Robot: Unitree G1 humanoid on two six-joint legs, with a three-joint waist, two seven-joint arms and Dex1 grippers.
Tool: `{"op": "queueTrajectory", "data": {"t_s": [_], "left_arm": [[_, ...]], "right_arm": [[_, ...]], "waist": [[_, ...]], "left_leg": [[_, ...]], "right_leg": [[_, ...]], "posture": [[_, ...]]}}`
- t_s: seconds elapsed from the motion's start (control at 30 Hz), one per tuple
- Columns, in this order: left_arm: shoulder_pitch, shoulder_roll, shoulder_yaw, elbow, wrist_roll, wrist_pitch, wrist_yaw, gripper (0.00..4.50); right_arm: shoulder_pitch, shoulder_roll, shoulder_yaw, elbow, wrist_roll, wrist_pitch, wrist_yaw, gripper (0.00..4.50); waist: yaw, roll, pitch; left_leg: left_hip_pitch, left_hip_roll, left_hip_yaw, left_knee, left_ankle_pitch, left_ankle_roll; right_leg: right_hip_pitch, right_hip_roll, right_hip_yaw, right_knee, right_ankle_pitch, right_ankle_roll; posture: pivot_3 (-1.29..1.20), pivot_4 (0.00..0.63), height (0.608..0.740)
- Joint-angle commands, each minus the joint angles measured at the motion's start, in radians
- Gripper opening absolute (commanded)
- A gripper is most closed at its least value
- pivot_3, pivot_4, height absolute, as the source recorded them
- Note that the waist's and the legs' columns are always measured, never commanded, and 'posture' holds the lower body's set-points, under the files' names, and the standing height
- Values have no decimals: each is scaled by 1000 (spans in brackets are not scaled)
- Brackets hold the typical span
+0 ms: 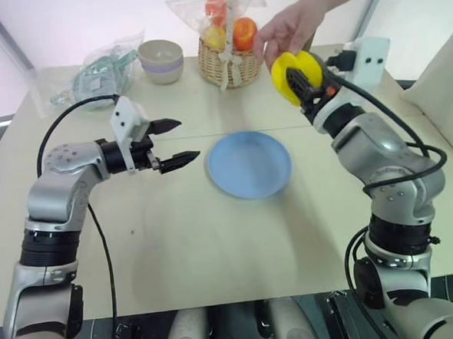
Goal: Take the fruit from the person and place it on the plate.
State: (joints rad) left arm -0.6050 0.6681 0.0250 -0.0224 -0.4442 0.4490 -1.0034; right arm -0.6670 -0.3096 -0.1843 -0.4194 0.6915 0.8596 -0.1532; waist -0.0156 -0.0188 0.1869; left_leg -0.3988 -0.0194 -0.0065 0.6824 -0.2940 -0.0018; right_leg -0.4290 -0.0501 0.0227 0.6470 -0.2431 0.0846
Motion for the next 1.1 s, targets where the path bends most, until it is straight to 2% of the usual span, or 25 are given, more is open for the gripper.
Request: {"op": "queueTrajectory", "data": {"t_s": [0.03, 0.3, 0.5, 0.6, 0.7, 0.93, 1.1], "left_arm": [[-24, 10, 24, -18, -3, -19, -4, 4500], [-29, 3, 19, -12, -1, -26, -4, 4500], [-40, 5, 8, 9, 6, -34, -24, 4500], [-54, 3, 2, 31, 14, -44, -38, 4500], [-65, -2, -3, 51, 20, -55, -50, 4500], [-24, 36, -7, -7, -3, -7, -111, 4500], [24, 96, 10, -67, -26, 43, -162, 4500]], "right_arm": [[-1, 2, -36, -62, 3, 7, -10, 1672], [-4, -28, -69, -128, 35, 77, -10, 1672], [57, -228, -64, -260, 265, 276, 192, 1672], [88, -313, -28, -256, 309, 312, 289, 1672], [108, -356, 61, -217, 254, 282, 375, 1672], [103, -307, 261, -36, 55, 118, 510, 1672], [109, -274, 341, 92, -72, 11, 589, 1672]], "waist": [[1, 0, 0], [0, 0, 0], [2, 0, 0], [2, 0, 0], [-3, 0, 0], [0, 0, 0], [0, 0, 0]], "left_leg": [[0, 0, 0, 0, 0, 0], [0, 0, 0, 0, 0, 0], [-3, 0, 0, 0, 0, 0], [-3, 0, 0, 0, 0, 0], [-3, 0, 0, 0, 0, 0], [-3, 0, 0, 0, 0, 0], [-5, 0, 0, 0, 0, 0]], "right_leg": [[0, 0, 0, 0, 0, 0], [0, 0, 0, 0, 0, 0], [-2, -1, -1, -2, 0, 0], [-2, -1, -1, -2, 0, 0], [-2, 0, -1, -2, 0, 0], [-2, 0, -1, -2, 0, 0], [-4, 0, -1, -2, 0, 0]], "posture": [[0, 150, 740], [0, 150, 740], [0, 150, 740], [0, 150, 740], [0, 150, 740], [0, 150, 740], [0, 150, 740]]}}
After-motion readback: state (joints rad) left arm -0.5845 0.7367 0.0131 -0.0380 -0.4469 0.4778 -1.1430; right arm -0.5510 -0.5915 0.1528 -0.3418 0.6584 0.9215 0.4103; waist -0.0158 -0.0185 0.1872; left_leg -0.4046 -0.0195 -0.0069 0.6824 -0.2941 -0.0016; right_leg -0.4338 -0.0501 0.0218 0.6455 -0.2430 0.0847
